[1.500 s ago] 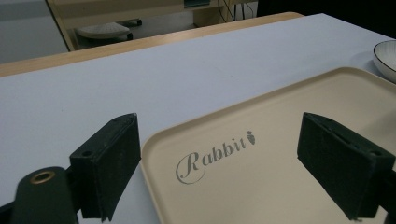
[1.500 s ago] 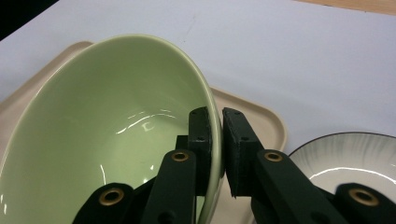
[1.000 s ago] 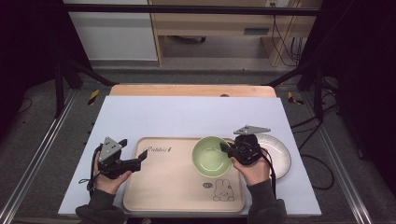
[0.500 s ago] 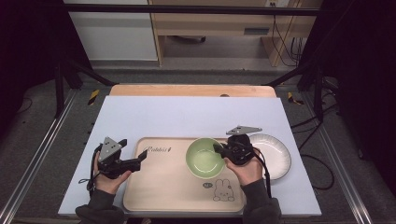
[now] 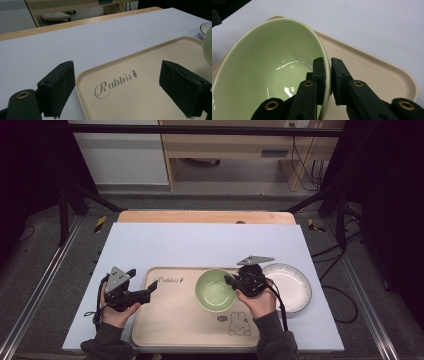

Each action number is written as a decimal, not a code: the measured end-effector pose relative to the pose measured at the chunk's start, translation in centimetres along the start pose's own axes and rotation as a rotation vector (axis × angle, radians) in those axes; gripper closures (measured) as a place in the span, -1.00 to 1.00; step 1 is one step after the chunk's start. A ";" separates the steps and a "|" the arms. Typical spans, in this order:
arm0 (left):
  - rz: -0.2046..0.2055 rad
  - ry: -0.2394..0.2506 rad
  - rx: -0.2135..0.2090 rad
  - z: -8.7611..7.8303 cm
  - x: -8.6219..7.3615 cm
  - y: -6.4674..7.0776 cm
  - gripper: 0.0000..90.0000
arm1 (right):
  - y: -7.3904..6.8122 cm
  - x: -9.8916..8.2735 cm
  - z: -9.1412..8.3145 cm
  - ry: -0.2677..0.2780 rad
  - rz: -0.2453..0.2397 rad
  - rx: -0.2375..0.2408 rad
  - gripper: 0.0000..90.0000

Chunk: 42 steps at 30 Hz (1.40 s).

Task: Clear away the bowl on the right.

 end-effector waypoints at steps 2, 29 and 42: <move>-0.001 0.001 0.000 0.0 0.0 0.0 -0.71 | -0.1 0.1 0.3 0.001 -0.015 0.005 0.84; -0.005 0.005 0.001 -0.1 0.0 -0.1 -0.71 | -1.2 0.5 3.7 -0.037 -0.024 0.026 0.84; -0.006 0.004 0.002 -0.1 0.0 -0.2 -0.71 | -1.0 0.3 5.2 -0.073 -0.024 0.016 0.84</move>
Point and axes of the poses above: each handheld gripper's, and its own axes: z roughly forward along the jaws, x roughly out of its top, y roughly to its right, the point moved 2 cm from there along z, roughly forward along the jaws, and after that the axes turned 4 degrees about -y, right-handed, at the moved point
